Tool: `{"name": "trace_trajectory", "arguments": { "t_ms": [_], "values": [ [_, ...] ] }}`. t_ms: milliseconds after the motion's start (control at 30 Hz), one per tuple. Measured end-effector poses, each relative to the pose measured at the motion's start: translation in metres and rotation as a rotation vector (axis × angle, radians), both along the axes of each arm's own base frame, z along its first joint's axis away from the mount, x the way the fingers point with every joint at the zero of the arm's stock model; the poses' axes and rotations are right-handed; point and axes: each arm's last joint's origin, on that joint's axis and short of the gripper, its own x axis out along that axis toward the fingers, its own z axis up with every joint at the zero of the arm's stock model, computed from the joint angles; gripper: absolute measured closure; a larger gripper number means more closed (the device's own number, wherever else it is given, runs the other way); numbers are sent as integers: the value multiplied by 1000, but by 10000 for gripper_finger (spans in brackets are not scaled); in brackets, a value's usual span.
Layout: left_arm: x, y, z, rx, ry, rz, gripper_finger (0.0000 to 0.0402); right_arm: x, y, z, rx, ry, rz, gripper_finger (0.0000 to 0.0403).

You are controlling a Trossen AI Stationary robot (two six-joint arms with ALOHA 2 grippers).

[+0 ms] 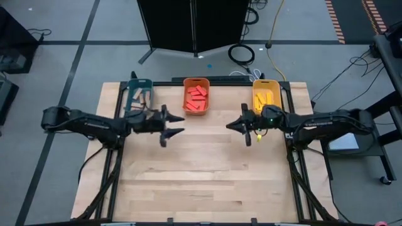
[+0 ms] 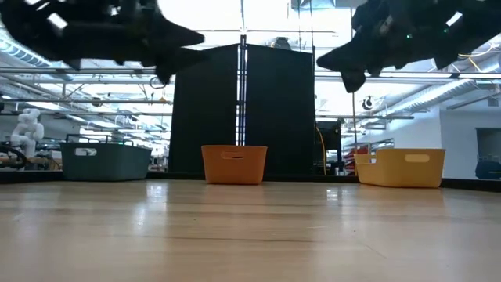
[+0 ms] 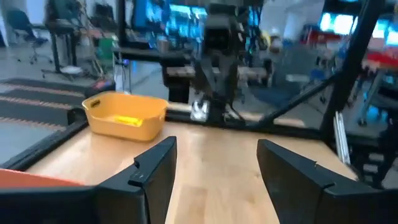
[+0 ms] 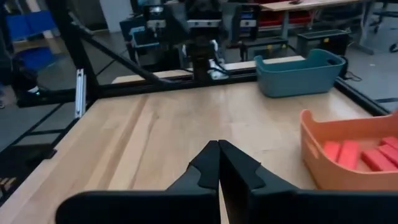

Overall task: Sort blocks
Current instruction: Return to Home Position

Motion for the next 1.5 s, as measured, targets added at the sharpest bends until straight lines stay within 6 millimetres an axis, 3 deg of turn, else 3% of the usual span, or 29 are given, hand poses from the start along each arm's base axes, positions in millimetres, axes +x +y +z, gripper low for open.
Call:
{"name": "trace_trajectory", "arguments": {
  "t_ms": [333, 600, 967, 1367, 1500],
  "values": [
    [-50, -5, -29, -112, -41, 77, 181, -3, 16, -7, -69, 65, 53, 403],
    [-71, -13, -35, -138, -111, 39, 181, -38, 17, 3, -119, 103, -8, 403],
    [-78, -14, -40, -112, -127, 50, 181, -84, 19, -32, -46, -18, -44, 403],
    [-79, -13, -47, -51, -43, 110, 181, -100, 10, -72, -25, -2, -144, 403],
    [-79, -12, -44, -26, -71, 130, 181, -102, 7, -72, -20, -2, -174, 403]
  ]
}}
